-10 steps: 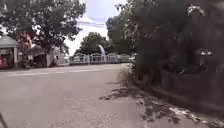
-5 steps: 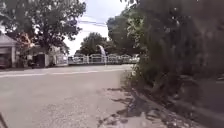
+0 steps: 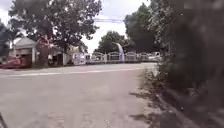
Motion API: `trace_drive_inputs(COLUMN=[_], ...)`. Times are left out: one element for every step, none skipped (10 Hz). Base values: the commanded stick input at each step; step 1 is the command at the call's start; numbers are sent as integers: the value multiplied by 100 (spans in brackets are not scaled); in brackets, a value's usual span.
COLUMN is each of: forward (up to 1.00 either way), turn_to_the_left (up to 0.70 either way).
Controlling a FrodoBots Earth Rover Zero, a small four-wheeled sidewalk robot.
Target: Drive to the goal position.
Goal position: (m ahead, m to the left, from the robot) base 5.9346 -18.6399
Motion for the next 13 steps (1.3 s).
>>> trace_drive_inputs(forward=[100,100,100,100,100,100,100,100,100,100,100,100,100], turn_to_the_left=[0,0,0,0,0,0,0,0,-15,-40,-40,-15,0])
